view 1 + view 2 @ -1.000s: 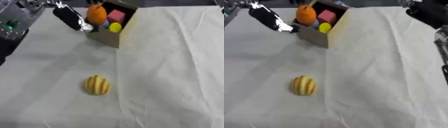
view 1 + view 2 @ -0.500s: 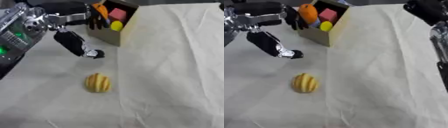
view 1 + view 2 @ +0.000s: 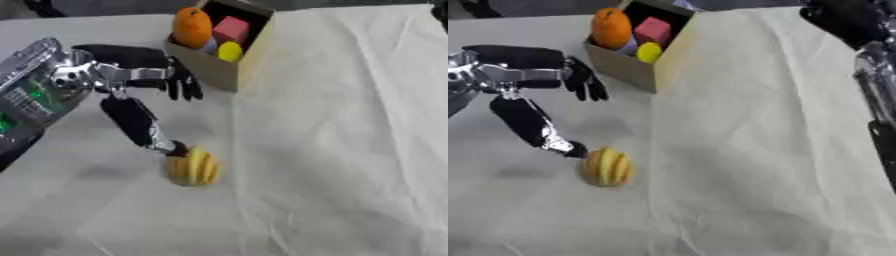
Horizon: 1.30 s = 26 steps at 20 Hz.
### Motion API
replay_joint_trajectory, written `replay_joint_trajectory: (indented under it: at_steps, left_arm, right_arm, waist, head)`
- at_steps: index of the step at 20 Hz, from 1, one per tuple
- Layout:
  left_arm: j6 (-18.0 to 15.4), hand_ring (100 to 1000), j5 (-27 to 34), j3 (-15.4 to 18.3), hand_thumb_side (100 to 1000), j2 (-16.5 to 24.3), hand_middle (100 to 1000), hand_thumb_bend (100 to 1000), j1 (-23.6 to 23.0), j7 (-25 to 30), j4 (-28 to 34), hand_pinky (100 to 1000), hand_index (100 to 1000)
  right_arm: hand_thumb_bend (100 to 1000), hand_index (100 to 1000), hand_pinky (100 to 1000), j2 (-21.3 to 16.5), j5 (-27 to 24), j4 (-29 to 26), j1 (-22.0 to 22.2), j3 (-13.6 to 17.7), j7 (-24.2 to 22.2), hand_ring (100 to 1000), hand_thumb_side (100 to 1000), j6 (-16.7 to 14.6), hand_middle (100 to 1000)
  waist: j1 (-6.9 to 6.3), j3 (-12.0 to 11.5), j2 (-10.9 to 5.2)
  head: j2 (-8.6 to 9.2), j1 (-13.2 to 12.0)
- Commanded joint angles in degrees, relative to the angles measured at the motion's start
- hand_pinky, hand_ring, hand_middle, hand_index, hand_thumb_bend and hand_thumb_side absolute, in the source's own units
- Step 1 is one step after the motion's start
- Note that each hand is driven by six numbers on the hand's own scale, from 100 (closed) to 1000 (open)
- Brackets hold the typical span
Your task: Pick up objects on the table and place them in the box.
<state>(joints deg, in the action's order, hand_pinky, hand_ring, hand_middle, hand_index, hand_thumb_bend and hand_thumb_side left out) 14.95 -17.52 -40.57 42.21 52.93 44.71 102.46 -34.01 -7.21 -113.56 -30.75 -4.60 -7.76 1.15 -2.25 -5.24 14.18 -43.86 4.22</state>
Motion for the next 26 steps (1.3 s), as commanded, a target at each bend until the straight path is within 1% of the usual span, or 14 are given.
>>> replay_joint_trajectory:
  at_steps: [1, 8, 11, 14, 18, 22, 26]
  left_arm:
    - [-0.8, 729, -0.6, 0.2, 350, 2.1, 711, 625, 0.0, 0.9, 1.3, 779, 821]
    - [-1.8, 706, -3.8, 1.1, 367, 1.4, 672, 646, -3.2, -2.0, 2.1, 765, 793]
    - [-2.7, 690, -7.3, 1.9, 375, 0.1, 651, 649, -4.4, -4.8, 1.4, 755, 778]
    - [-3.9, 684, -12.2, 2.8, 385, -1.9, 643, 634, -6.0, -8.4, -1.0, 751, 771]
    - [-5.7, 681, -15.5, 3.3, 380, -4.1, 641, 623, -7.6, -11.8, -3.6, 748, 773]
    - [-6.9, 682, -16.3, 3.4, 379, -5.2, 646, 615, -8.4, -13.6, -4.5, 746, 783]
    - [-7.1, 678, -14.7, 3.1, 365, -5.4, 646, 600, -8.4, -13.7, -3.8, 742, 784]
  right_arm:
    - [100, 797, 930, -0.5, 0.0, -1.0, -1.1, 0.6, 0.2, 701, 564, -0.1, 654]
    - [100, 798, 930, -0.3, 0.0, -1.0, -1.3, 0.7, 0.4, 700, 564, -0.1, 654]
    - [100, 797, 930, -0.1, 0.0, -1.0, -1.3, 0.7, 0.3, 700, 564, 0.0, 654]
    - [100, 797, 930, -0.1, 0.0, -1.0, -1.4, 0.8, 0.4, 700, 563, -0.1, 654]
    - [100, 797, 930, -0.1, 0.1, -1.0, -1.4, 0.9, 0.6, 700, 563, -0.1, 653]
    - [100, 797, 930, 0.0, 0.1, -1.0, -1.5, 1.0, 0.6, 700, 563, -0.1, 653]
    - [100, 797, 930, 0.0, 0.1, -1.0, -1.5, 1.0, 0.8, 700, 564, 0.0, 653]
  waist:
    - [0.31, 0.1, -0.81]
    - [0.92, 0.1, -0.56]
    - [1.11, 0.1, -0.48]
    - [1.35, 0.1, -0.39]
    - [1.54, 0.2, -0.2]
    - [1.6, 0.3, -0.04]
    - [1.59, 0.3, 0.06]
  head:
    - [-0.26, 0.5]
    - [-0.26, 0.4]
    - [-0.26, 0.4]
    - [-0.26, 0.2]
    - [-0.26, 0.2]
    - [-0.26, 0.2]
    - [-0.26, 0.3]
